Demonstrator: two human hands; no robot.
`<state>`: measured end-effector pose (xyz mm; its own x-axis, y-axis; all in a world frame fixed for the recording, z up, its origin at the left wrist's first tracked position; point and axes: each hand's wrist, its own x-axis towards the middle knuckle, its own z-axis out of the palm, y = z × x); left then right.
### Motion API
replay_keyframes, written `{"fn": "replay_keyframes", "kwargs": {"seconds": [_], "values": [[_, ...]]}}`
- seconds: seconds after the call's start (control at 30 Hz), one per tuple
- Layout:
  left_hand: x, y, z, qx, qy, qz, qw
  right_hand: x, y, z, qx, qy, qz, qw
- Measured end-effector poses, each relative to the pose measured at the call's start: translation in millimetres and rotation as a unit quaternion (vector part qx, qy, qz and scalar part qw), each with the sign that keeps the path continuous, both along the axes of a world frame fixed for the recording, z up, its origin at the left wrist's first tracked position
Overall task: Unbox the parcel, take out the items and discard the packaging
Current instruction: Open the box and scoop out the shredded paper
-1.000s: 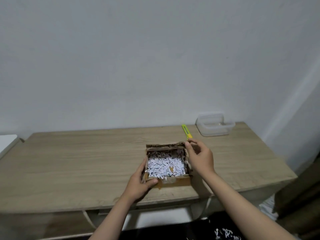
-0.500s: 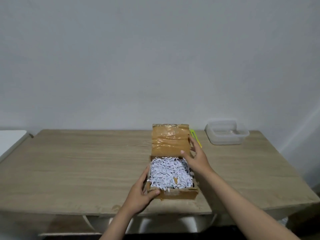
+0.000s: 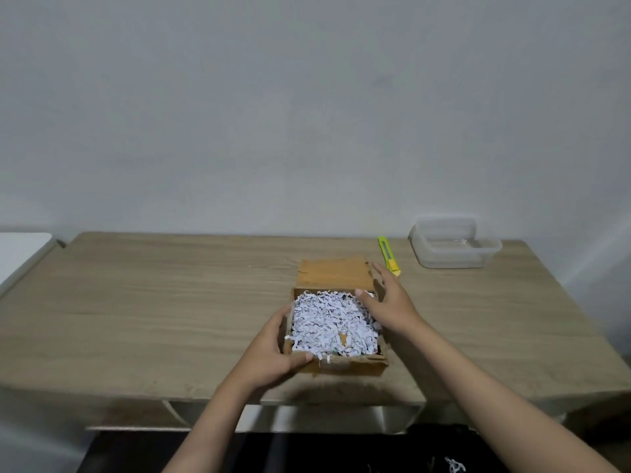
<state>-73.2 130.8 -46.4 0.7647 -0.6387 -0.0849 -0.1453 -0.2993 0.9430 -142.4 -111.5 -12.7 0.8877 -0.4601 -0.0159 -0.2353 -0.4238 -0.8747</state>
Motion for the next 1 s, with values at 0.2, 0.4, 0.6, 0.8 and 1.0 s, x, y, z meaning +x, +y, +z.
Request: {"fn": "replay_keyframes", "kwargs": {"seconds": [0.2,0.4,0.6,0.8,1.0], "values": [[6.2,-30.0,23.8,0.046,-0.187,-0.003,0.981,-26.5,17.6,8.5,-0.121,-0.029,0.033,0.992],[20.0,-53.9,26.1,0.23,-0.254,-0.145,0.928,-16.7,25.8,1.1,-0.132,0.096,0.113,0.98],[23.3,-58.7,35.4,0.295,-0.308,-0.175,0.887,-9.4,22.2,-3.3,-0.145,0.139,0.13,0.971],[32.8,-54.8,36.4,0.25,-0.323,-0.194,0.892,-15.7,21.3,-9.1,-0.114,0.117,0.104,0.981],[39.3,-65.0,31.4,0.341,-0.348,-0.232,0.842,-9.5,14.0,-10.0,-0.153,0.166,0.132,0.965]]}}
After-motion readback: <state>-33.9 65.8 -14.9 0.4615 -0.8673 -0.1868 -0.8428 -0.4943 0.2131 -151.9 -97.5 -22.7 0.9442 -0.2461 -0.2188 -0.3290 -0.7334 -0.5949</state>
